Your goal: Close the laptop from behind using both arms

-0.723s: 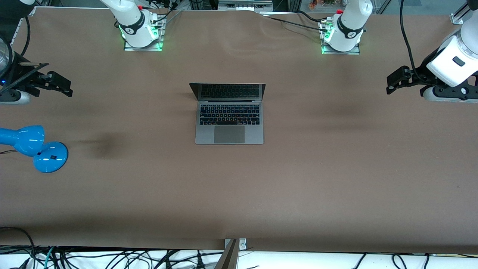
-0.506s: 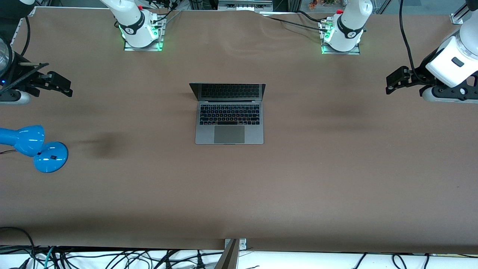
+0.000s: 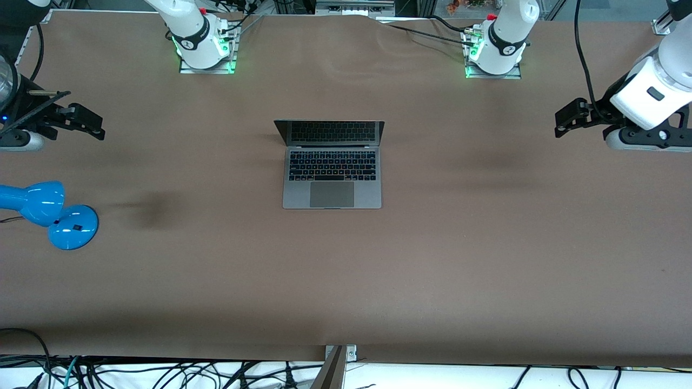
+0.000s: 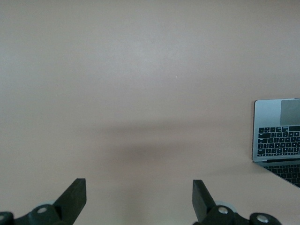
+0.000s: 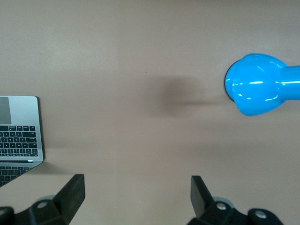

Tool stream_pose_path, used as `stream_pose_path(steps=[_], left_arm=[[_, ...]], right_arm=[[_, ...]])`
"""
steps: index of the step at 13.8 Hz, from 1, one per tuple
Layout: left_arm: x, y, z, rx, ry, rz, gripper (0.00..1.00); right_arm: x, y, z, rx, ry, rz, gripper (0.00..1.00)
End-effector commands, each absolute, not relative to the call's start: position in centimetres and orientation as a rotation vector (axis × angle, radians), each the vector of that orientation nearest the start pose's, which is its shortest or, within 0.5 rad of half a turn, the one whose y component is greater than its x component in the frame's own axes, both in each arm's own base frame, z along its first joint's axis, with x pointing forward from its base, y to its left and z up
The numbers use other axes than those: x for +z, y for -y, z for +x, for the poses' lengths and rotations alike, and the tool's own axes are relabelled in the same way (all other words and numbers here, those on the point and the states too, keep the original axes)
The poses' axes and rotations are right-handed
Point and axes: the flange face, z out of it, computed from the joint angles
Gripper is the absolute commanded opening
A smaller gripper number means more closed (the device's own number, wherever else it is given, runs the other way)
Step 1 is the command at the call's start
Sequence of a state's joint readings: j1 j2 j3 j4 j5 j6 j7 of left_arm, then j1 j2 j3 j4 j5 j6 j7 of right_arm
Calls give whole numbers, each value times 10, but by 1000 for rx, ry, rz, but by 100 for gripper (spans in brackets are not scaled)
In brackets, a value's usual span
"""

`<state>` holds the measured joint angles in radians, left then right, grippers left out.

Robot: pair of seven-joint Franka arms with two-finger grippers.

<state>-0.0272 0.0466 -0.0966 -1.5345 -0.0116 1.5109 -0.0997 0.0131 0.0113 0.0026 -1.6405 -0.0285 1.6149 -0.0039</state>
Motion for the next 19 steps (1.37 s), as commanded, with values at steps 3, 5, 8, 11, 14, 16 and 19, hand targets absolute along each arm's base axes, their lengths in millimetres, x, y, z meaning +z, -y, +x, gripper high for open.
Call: stream_pose_path(steps=[3,5,8,11,14,16,19], left_arm=[[596,107,547,175,-35,-3142,100],[588,132,541,196,-36,-3134,100],[581,169,529,221,-15,-3131,100],[581,224,507,238,-12,-3144,100],[578,278,484,214,-22,-3144,100],[565,313,466,203,-18,-3145,100],[539,355,440,196,24,-3169,100]], right_arm=[[593,-5,558,51,16,-3155,100],[593,-5,558,51,16,-3155,100],[593,-5,558,51,16,-3155,100],[593,-5,558,53,16,-3155,100],[593,-5,558,53,16,-3155,100],[593,-6,558,53,16,-3154,100],[592,-6,558,55,13,-3154,100]])
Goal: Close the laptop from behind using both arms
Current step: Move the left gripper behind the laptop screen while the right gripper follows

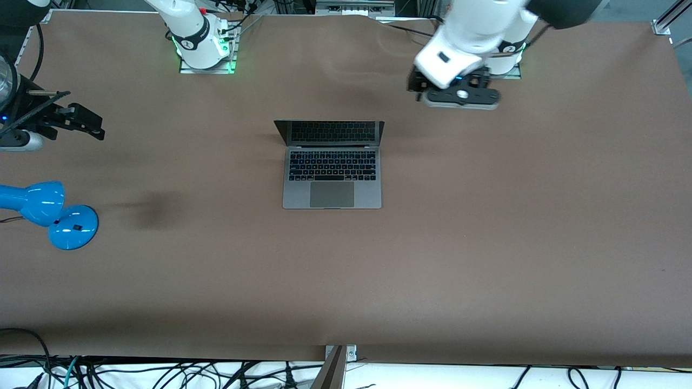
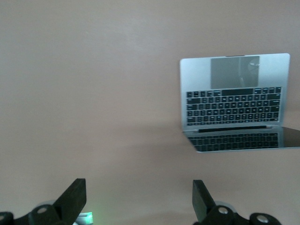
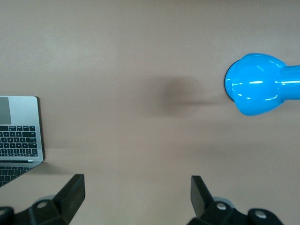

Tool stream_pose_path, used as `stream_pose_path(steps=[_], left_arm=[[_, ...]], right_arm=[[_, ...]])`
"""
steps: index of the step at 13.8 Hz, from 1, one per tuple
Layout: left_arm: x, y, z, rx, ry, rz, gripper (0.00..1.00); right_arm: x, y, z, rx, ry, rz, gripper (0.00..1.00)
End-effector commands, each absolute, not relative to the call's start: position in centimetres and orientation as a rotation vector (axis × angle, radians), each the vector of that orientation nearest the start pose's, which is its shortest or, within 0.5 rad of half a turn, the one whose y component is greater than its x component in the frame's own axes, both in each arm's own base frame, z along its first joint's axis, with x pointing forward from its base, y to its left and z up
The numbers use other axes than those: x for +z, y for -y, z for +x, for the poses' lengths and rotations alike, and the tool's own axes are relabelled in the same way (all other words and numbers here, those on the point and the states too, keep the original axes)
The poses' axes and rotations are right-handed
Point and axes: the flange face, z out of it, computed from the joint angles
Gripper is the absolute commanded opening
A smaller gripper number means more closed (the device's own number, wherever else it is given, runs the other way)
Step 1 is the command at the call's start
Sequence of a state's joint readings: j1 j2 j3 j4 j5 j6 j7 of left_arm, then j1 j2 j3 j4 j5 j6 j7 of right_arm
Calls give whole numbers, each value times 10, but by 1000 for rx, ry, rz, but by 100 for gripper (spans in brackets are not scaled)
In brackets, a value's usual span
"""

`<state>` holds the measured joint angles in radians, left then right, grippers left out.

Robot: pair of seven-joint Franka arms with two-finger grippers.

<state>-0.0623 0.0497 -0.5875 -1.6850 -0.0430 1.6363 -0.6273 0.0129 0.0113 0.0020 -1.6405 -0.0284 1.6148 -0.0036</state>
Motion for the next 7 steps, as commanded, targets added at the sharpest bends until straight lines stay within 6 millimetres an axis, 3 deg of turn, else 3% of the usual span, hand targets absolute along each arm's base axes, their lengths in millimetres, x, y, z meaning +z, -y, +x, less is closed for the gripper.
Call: stream_pose_path(steps=[1,5,7], left_arm=[[529,368,432,218,38,-3177,100],[487,405,419,373,138,-3169,100],[467,419,413,555,249,-3170,100]], right_arm=[[591,-6,558,63,16,-3153,100],[579,-20,556,147,92,-3148,100],[561,-49,548,339,171,-3135,100]])
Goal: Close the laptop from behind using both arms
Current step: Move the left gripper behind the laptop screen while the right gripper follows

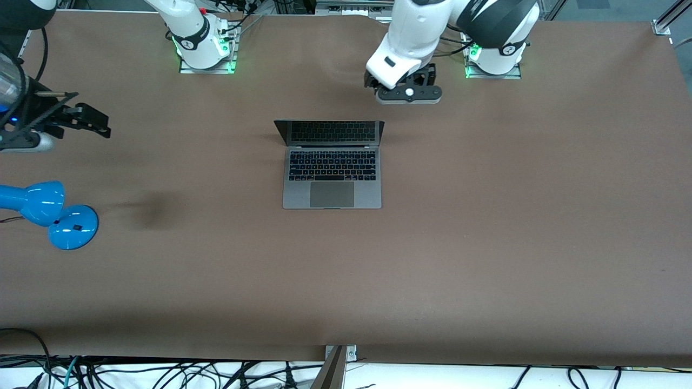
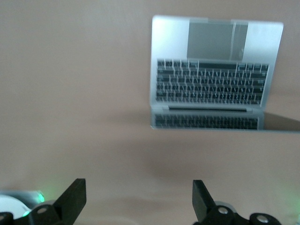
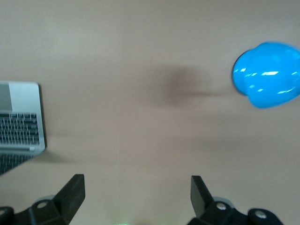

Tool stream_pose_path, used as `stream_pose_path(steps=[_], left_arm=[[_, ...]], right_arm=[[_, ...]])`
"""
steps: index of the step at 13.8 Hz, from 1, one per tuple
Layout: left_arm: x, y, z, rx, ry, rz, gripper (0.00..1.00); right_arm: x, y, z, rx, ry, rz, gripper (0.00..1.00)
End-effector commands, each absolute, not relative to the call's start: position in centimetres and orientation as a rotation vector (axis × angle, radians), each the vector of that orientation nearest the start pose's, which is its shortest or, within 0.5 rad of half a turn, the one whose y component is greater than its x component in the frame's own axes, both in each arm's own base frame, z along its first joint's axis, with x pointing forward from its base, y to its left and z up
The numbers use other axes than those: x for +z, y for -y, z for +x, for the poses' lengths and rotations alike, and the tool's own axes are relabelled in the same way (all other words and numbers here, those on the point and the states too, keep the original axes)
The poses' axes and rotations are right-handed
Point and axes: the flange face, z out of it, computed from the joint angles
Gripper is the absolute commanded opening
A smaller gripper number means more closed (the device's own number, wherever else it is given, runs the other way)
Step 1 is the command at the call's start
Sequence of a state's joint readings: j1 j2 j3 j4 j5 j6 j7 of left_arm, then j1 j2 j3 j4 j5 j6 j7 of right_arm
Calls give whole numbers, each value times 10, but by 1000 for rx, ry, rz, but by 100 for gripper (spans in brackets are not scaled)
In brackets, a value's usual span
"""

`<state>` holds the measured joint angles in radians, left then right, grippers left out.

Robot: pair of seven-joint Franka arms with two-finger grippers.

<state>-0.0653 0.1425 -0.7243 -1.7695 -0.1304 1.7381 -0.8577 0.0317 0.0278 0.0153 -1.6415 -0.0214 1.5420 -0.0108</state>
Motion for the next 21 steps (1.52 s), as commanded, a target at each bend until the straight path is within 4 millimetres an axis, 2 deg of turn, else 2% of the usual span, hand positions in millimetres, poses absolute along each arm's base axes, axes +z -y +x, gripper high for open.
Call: stream_pose_path(steps=[1,4,6,7,8,9,10,12,13,15,18,21], left_arm=[[457,424,411,599,286,-3149,99],[441,432,406,730,378,-3109,94],[438,439,391,779,309,-3077,82],[438,441,384,807,286,-3060,68],[437,441,379,831,265,-3034,47],[438,440,376,852,251,-3015,11],[438,442,370,878,234,-3003,0],[437,445,368,903,231,-3003,0],[432,443,374,925,241,-2999,0],[425,443,379,950,250,-2997,0],[410,446,387,972,255,-3008,0],[395,447,397,980,274,-3024,0]], right_arm=[[554,-66,538,452,220,-3125,100],[524,-130,514,769,366,-2991,100],[494,-173,507,894,434,-2881,100],[477,-199,504,934,493,-2867,100],[467,-222,501,953,533,-2868,100],[452,-243,497,996,488,-2856,100],[440,-260,495,1014,409,-2848,100],[436,-305,477,988,306,-2930,100],[435,-317,470,985,230,-2964,100],[432,-319,457,986,186,-2982,100],[420,-330,420,891,125,-3020,100],[409,-341,399,862,102,-3043,100]])
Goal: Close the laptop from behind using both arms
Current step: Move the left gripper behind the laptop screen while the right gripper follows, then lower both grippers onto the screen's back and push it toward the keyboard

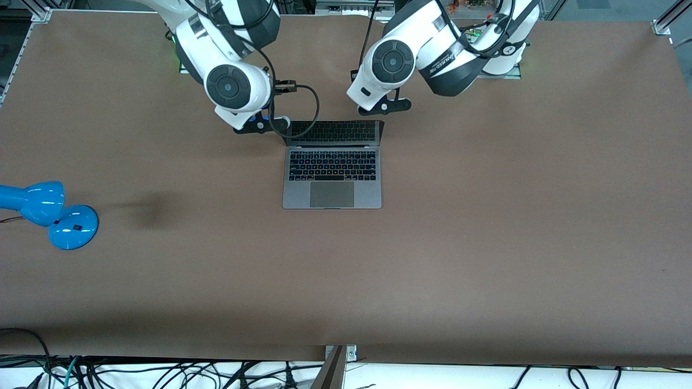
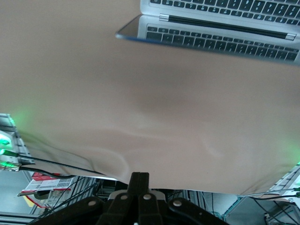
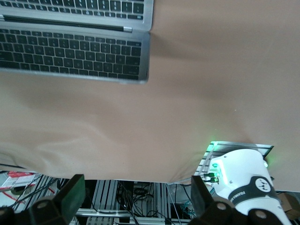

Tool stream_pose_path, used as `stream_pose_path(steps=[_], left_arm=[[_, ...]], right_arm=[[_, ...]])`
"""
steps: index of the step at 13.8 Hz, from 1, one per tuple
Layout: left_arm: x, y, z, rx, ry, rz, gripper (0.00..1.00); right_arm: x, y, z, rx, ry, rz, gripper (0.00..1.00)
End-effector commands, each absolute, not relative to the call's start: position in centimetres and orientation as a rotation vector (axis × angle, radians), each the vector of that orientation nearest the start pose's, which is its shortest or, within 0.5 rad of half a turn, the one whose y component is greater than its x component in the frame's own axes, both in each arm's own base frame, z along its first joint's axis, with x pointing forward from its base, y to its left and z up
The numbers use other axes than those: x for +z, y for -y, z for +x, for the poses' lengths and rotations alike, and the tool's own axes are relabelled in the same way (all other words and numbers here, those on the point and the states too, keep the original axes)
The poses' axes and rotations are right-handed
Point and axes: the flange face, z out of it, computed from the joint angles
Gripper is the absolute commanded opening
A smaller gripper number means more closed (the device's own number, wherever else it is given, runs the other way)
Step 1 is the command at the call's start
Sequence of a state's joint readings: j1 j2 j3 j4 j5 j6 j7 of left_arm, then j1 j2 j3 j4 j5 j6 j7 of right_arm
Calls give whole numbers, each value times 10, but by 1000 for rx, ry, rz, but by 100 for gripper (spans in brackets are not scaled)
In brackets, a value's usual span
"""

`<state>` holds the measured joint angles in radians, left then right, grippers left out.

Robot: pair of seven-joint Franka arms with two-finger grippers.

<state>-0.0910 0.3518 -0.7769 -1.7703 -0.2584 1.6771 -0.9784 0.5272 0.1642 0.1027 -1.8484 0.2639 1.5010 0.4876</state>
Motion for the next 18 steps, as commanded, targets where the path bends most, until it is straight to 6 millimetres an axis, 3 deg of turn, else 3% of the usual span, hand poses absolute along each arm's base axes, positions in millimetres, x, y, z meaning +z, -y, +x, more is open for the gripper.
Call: stream_pose_path(steps=[1,2,3,4,5,6,12,18], left_arm=[[388,447,400,981,271,-3029,0],[383,446,403,962,265,-3035,0],[376,446,406,962,266,-3034,0],[371,445,410,948,267,-3034,0],[366,444,412,942,266,-3032,0],[362,442,414,939,265,-3029,0],[350,424,443,909,323,-3069,0],[340,421,481,903,378,-3121,0]], right_arm=[[402,-341,394,833,92,-3046,93],[392,-345,391,812,95,-3048,82],[386,-350,391,808,101,-3047,62],[378,-353,394,803,97,-3045,32],[376,-354,397,783,95,-3044,9],[372,-356,400,770,95,-3041,0],[363,-363,416,712,135,-3024,0],[358,-367,440,521,111,-3017,0]])
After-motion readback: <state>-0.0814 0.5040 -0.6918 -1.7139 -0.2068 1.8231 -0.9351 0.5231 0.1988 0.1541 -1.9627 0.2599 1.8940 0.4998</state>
